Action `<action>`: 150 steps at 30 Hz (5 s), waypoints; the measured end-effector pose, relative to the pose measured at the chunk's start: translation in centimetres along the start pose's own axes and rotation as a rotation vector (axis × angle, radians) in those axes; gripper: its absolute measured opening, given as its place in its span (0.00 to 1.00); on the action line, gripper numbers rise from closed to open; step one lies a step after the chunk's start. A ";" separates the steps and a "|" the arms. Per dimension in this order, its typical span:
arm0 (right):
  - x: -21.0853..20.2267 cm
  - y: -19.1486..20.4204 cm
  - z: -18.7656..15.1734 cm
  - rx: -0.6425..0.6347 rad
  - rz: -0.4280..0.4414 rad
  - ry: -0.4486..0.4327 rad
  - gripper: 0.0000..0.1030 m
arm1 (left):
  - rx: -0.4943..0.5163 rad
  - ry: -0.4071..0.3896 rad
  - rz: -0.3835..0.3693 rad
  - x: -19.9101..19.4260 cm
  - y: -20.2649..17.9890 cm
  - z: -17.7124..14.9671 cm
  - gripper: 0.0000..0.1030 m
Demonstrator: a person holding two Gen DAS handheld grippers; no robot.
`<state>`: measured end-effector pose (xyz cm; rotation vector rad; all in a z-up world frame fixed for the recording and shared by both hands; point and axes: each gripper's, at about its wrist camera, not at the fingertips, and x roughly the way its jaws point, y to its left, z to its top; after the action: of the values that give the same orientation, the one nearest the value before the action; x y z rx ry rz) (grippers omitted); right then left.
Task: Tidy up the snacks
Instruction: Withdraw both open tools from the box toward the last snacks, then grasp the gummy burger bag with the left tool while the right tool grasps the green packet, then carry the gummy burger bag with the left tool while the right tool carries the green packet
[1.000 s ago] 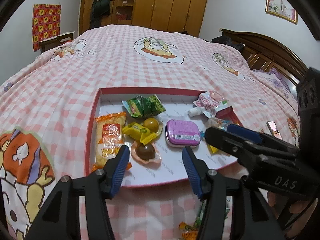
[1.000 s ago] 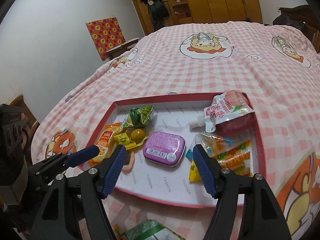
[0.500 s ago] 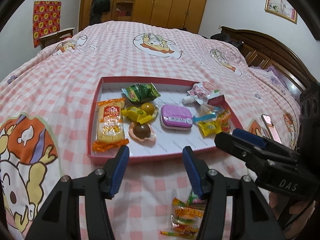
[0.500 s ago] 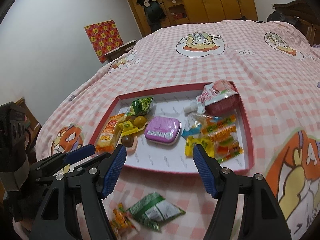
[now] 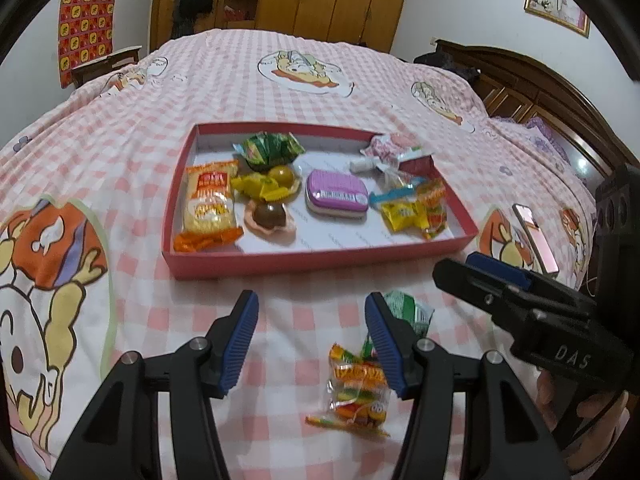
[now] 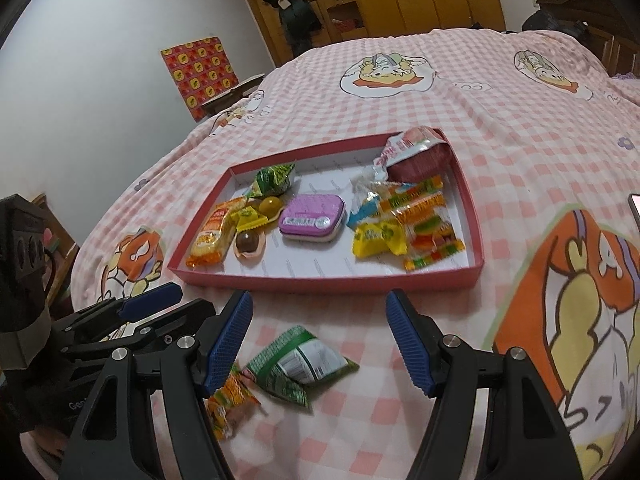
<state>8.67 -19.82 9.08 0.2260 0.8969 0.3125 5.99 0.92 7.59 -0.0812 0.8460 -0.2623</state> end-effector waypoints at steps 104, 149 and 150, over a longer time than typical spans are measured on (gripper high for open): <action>0.3 2.2 -1.8 -0.068 0.082 0.043 0.35 | -0.050 -0.038 -0.005 -1.1 2.3 1.6 0.36; 6.2 -1.2 4.2 -0.044 -0.018 -0.011 0.35 | -0.020 -0.062 0.066 7.8 1.9 7.1 0.37; 6.2 -1.2 4.2 -0.044 -0.018 -0.012 0.35 | -0.025 -0.057 0.066 8.0 2.0 7.2 0.37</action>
<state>15.87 -19.00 6.72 0.1791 0.8786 0.3137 16.83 0.49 6.18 -0.0836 0.7943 -0.1865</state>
